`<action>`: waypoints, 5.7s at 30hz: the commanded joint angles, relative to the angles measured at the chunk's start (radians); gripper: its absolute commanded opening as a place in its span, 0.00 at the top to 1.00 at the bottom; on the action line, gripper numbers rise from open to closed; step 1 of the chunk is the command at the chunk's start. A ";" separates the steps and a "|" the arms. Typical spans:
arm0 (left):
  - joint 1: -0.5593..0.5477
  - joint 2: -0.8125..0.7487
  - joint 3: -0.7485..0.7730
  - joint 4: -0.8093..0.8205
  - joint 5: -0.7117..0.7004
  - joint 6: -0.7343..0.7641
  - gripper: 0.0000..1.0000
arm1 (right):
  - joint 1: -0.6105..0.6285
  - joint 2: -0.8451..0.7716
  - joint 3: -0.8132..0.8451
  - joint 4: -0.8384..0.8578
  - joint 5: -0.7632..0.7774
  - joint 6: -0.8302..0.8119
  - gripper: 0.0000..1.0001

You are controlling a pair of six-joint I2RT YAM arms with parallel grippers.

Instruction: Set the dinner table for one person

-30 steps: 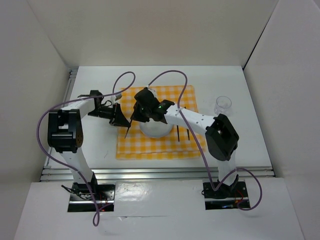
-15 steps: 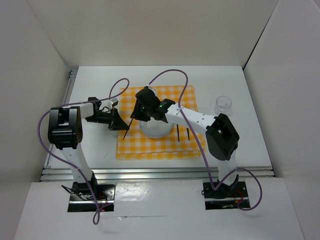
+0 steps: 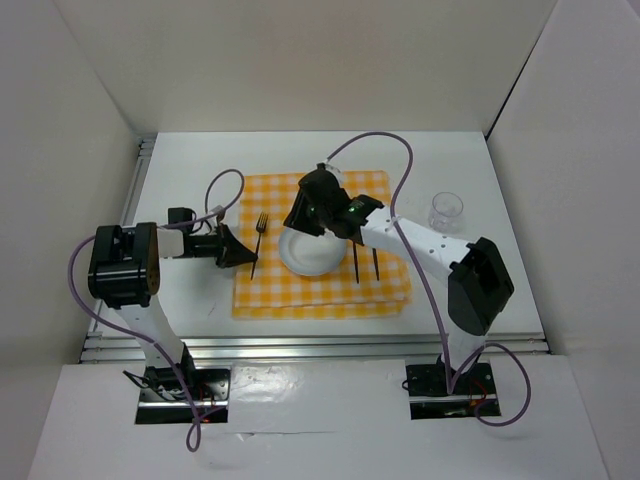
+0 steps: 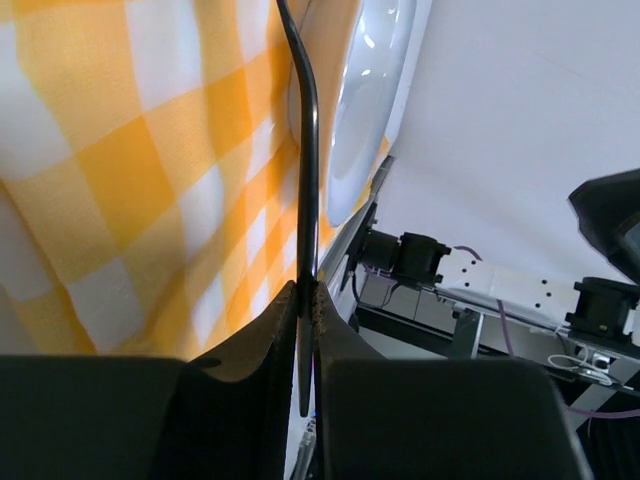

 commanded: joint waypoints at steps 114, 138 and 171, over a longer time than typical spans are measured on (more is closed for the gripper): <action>-0.121 -0.263 0.410 -0.757 -0.859 0.704 0.66 | -0.526 0.533 0.768 -0.491 0.217 -0.576 1.00; -0.092 -0.363 0.357 -0.737 -0.850 0.731 0.66 | -0.538 0.372 0.778 -0.457 0.177 -0.545 0.21; 0.181 -0.905 0.289 -1.045 -1.238 0.905 0.43 | -0.805 -0.825 -0.246 -0.714 -0.259 -0.456 0.00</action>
